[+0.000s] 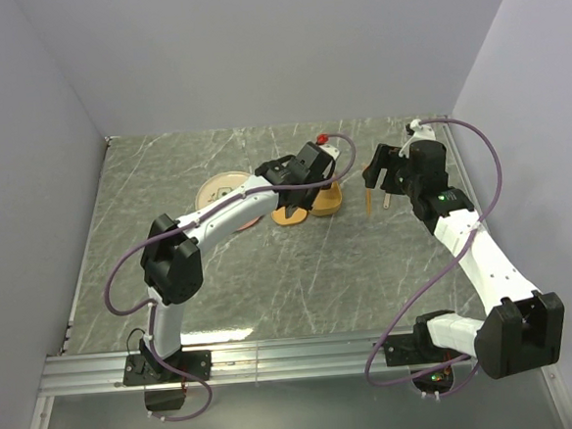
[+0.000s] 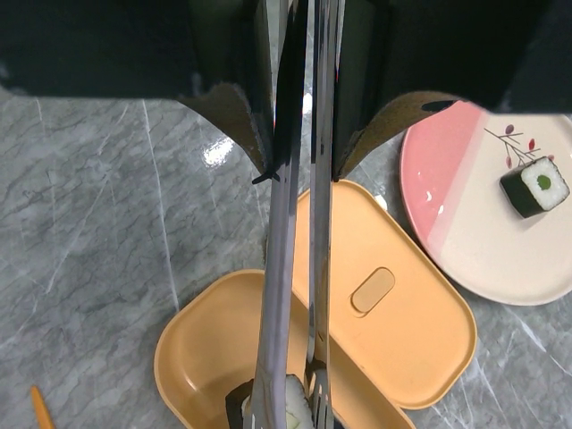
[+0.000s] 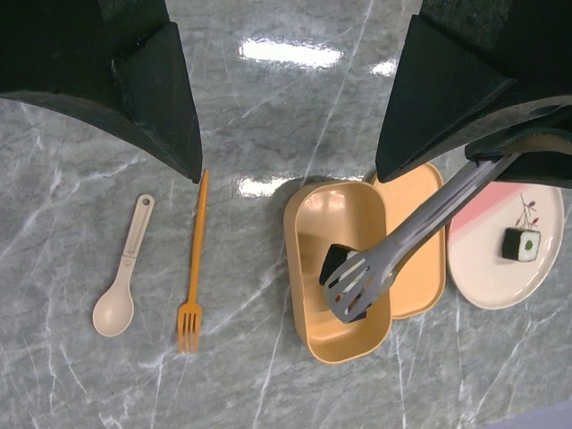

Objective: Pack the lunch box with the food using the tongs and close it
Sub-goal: Place the food into the lunch box

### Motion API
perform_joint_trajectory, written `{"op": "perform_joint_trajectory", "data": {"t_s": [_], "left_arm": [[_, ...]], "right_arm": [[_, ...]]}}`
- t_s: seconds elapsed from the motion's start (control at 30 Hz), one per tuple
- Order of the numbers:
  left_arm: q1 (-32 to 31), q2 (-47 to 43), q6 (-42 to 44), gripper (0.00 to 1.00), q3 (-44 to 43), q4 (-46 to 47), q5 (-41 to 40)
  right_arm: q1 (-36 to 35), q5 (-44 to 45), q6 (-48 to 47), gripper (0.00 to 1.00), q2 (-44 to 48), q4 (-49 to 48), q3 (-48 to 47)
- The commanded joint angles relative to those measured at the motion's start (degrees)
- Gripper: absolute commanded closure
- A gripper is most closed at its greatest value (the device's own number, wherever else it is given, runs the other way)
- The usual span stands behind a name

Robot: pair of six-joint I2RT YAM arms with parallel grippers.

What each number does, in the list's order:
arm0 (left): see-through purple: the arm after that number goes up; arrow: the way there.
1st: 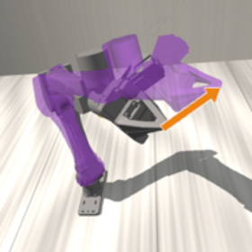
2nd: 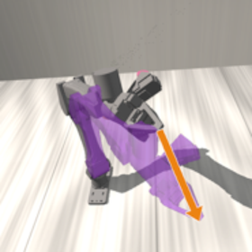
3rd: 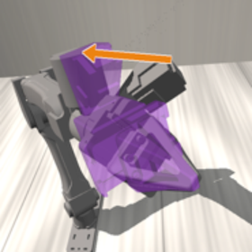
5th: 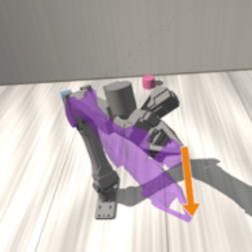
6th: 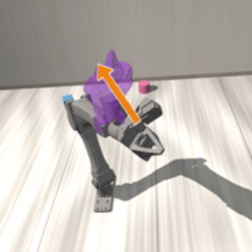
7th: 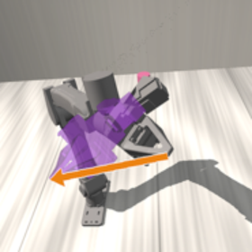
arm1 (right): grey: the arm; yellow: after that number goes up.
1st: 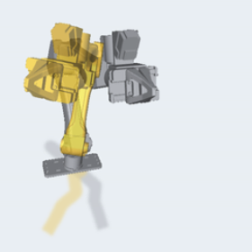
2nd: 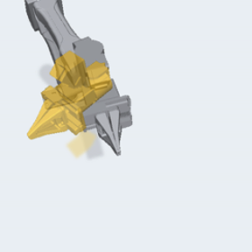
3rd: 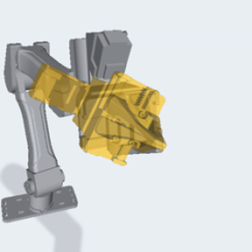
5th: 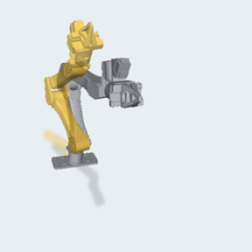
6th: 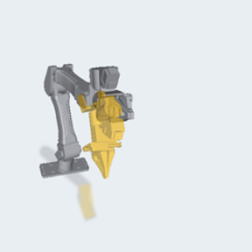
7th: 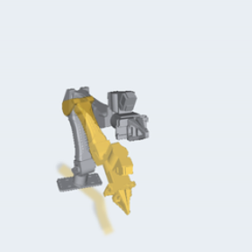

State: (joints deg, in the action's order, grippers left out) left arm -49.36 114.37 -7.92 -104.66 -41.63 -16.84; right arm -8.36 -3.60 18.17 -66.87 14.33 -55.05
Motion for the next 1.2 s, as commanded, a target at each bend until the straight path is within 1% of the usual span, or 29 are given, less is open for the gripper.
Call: {"op": "perform_joint_trajectory", "data": {"t_s": [0.0, 0.13, 0.4, 0.67, 0.83, 0.93, 1.0, 1.17], "left_arm": [[-0.2, -0.5, -1.4, 0.74, 0.0, 0.8, -1.8], [0.0, -1.1, -1.8, 0.75, 1.0, 0.4, -3.5], [0.3, -3.1, -3.2, 0.75, 3.8, -1.1, -4.6], [0.2, -4.5, -3.4, 0.75, 2.9, -2.1, -6.3], [0.2, -3.6, -3.2, 0.75, 1.0, -2.1, -6.0], [0.2, -2.7, -3.3, 0.72, 0.3, -2.6, -6.4], [0.3, -2.5, -3.3, 0.69, 0.0, -2.6, -6.6], [0.2, -2.3, -2.9, 0.56, -0.3, -2.0, -6.7]], "right_arm": [[0.4, -0.3, -0.1, 0.15, 1.3, -1.1, -0.1], [0.4, -0.3, -0.1, 0.15, 1.5, -1.1, 0.3], [0.3, -1.0, 0.3, 0.15, 1.0, -1.4, 0.5], [0.4, -1.2, 0.4, 0.15, 0.6, -1.7, 0.6], [0.4, -1.3, 0.5, 0.15, 0.5, -1.7, 0.6], [0.4, -1.1, 0.4, 0.15, 0.6, -1.6, 0.6], [0.4, -1.0, 0.2, 0.15, 0.8, -1.4, 0.6], [0.4, -1.1, 0.3, 0.15, 0.5, -1.6, 0.4]]}}
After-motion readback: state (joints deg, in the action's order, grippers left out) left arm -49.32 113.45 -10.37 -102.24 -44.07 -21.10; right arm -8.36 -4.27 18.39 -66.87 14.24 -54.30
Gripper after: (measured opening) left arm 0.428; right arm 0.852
